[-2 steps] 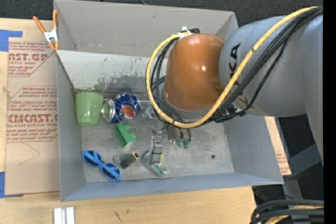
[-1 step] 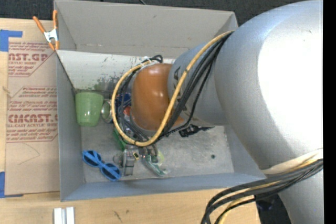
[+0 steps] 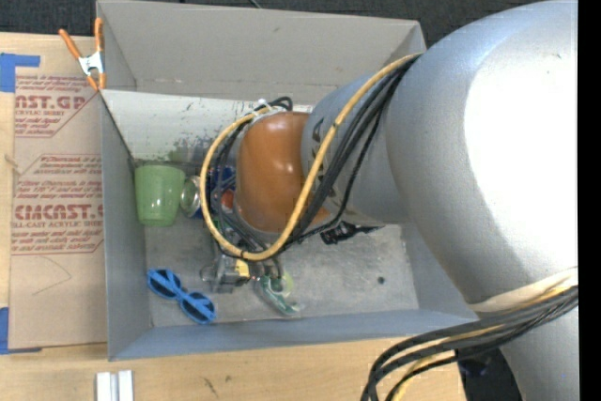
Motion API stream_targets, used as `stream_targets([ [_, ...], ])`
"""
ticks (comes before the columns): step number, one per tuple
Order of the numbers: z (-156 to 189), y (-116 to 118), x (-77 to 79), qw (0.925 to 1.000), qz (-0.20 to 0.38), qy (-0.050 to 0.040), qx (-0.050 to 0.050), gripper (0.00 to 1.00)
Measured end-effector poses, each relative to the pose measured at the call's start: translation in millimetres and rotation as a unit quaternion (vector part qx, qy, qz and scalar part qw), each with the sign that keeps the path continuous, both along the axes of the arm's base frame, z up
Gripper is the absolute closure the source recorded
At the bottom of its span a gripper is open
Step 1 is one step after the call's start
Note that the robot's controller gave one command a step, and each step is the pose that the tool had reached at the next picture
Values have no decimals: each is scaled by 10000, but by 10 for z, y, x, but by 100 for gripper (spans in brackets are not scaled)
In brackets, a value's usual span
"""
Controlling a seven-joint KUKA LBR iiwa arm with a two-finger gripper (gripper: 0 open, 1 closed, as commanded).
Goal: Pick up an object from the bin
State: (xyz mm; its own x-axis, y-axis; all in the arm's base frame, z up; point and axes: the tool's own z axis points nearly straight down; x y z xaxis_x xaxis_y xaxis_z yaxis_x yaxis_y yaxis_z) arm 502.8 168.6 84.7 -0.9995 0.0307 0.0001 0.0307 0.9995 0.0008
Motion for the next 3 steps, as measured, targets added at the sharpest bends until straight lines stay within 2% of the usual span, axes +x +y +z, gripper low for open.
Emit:
stream_targets([
  [1, -1, -2, -1, 10000, -2, 3, 0, 0],
  [2, -100, 588, -144, 9976, -690, -1, 9, 0],
  [3, 676, -773, -129, 9904, -1380, -22, -14, 0],
])
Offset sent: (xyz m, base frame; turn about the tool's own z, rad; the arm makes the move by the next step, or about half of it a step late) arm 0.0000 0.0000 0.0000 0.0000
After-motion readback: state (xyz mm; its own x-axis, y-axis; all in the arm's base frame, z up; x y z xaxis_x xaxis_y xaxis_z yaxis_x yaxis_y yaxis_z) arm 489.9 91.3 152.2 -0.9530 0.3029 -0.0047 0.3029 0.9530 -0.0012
